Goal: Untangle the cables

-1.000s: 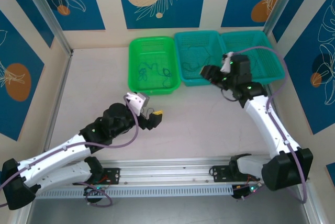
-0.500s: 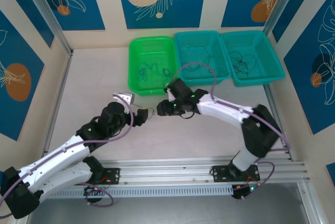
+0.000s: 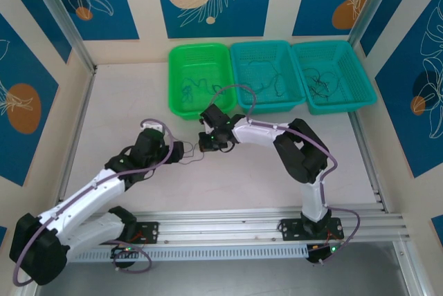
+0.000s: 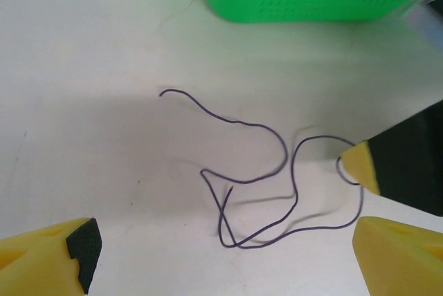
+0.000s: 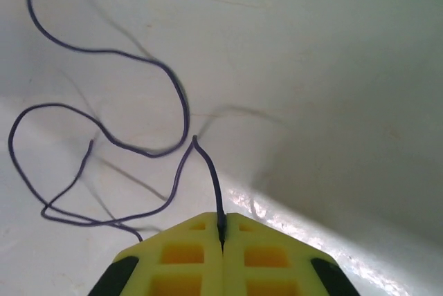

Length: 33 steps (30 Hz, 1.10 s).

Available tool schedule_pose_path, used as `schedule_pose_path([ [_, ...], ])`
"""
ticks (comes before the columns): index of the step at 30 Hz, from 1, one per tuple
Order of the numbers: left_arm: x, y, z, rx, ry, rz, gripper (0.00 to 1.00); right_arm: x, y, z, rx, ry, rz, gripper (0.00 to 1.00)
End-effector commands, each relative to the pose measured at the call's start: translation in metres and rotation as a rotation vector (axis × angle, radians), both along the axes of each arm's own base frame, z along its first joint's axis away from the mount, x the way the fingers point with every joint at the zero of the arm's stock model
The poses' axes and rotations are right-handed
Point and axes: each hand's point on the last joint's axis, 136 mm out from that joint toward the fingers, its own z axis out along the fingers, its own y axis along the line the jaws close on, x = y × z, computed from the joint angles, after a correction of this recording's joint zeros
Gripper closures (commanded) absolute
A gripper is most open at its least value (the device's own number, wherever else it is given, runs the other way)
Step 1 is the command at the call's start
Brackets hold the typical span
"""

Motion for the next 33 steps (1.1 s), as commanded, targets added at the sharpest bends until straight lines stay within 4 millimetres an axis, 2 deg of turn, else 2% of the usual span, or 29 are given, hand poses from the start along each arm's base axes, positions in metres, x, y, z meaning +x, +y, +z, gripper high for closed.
schedule_pose_path([
  [1,0.003,-0.004,0.001,-0.048,0.052,0.022,0.06,-0.02,0.009,0.037,0.106,-0.035,0.102,1.0],
  [7,0.005,-0.016,-0.007,-0.122,0.088,0.016,0.06,-0.059,0.006,0.065,0.179,-0.02,0.204,1.0],
  [9,0.003,-0.027,-0.011,-0.167,0.104,-0.026,0.06,-0.068,0.006,0.073,0.186,-0.035,0.222,1.0],
  [14,-0.006,-0.053,-0.024,-0.299,0.174,-0.09,0.07,-0.072,0.005,0.098,0.234,-0.079,0.205,1.0],
  [18,-0.013,-0.052,-0.045,-0.348,0.235,-0.035,0.09,-0.075,0.005,0.124,0.306,-0.132,0.214,1.0],
  [22,-0.017,-0.042,-0.065,-0.303,0.282,0.017,0.12,-0.084,0.006,0.149,0.395,-0.185,0.267,1.0],
  [26,-0.016,-0.019,-0.084,-0.183,0.325,0.135,0.18,-0.09,0.004,0.156,0.423,-0.193,0.288,1.0],
  [28,-0.014,-0.017,-0.088,-0.167,0.339,0.158,0.2,-0.095,0.005,0.158,0.447,-0.182,0.31,1.0],
  [29,-0.012,-0.021,-0.088,-0.183,0.341,0.153,0.21,-0.099,0.006,0.159,0.46,-0.177,0.327,1.0],
  [33,0.001,-0.058,-0.078,-0.345,0.293,0.028,0.2,-0.104,0.007,0.157,0.48,-0.163,0.347,1.0],
])
